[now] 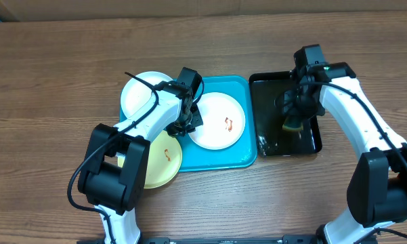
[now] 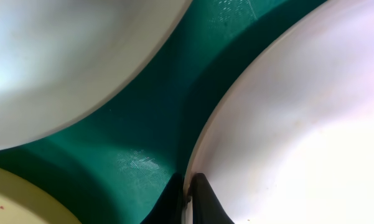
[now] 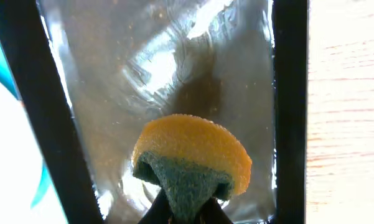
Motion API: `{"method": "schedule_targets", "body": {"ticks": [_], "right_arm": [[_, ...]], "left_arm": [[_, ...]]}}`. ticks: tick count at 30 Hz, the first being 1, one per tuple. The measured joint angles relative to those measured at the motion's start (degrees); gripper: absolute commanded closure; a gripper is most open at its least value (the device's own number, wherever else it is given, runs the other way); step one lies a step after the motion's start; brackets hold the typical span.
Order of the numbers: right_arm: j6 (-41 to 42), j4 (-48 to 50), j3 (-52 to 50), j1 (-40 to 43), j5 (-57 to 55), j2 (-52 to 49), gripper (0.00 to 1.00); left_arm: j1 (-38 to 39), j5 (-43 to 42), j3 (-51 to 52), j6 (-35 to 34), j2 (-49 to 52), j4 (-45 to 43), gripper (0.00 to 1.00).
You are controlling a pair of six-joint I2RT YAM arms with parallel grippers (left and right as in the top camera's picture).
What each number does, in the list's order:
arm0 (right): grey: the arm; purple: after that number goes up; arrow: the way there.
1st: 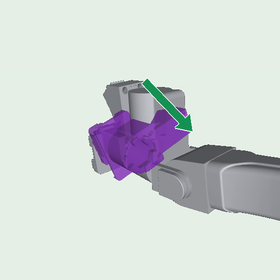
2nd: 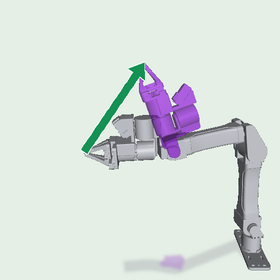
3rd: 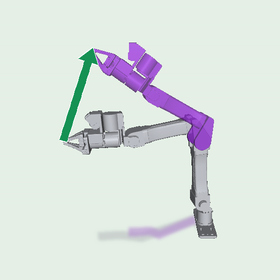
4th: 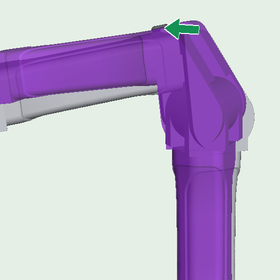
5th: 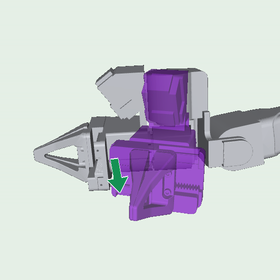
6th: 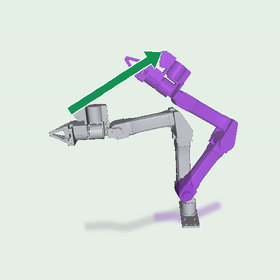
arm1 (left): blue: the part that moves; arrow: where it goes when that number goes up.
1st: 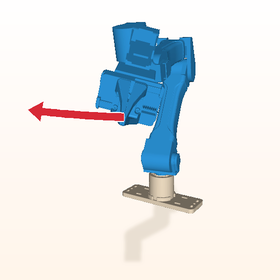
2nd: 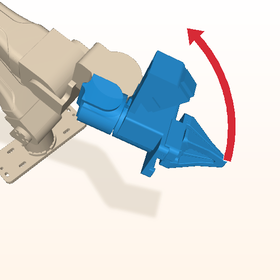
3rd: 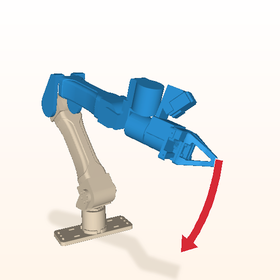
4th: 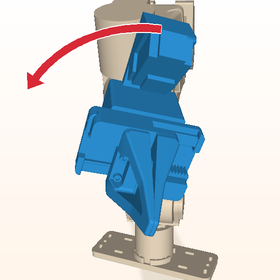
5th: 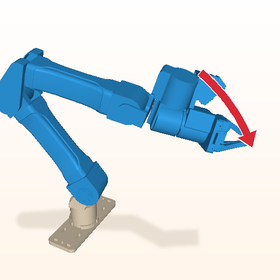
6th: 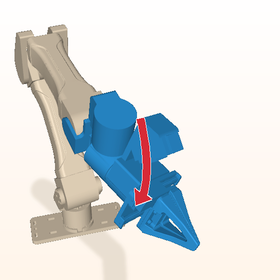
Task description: Clean dirty plates on tray and stack at the side
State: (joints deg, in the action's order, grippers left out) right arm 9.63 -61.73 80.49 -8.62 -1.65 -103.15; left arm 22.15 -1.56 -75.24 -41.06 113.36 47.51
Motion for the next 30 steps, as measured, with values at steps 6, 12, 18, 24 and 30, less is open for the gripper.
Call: {"method": "schedule_targets", "body": {"ticks": [6,12,18,24,30], "right_arm": [[-0.37,-3.02,5.55,-0.5,1.9,0.0,0.96],[-0.74,0.48,6.91,-6.29,6.34,0.0,0.96],[-0.9,6.97,6.88,-15.41,6.01,0.0,0.96],[-0.9,14.91,4.5,-22.51,0.39,0.0,0.96],[-2.27,18.97,-0.72,-25.7,-5.86,-0.17,0.96]], "left_arm": [[0.02,0.13,-0.02,-0.81,0.0,0.0,0.96],[0.02,0.11,-0.02,-0.81,0.0,-0.04,0.96],[0.02,0.11,-0.02,-0.81,0.0,-0.02,0.96],[0.02,0.11,-0.02,-0.83,0.0,-0.02,0.96],[0.02,0.11,-0.02,-0.81,0.0,-0.02,0.96]]}}
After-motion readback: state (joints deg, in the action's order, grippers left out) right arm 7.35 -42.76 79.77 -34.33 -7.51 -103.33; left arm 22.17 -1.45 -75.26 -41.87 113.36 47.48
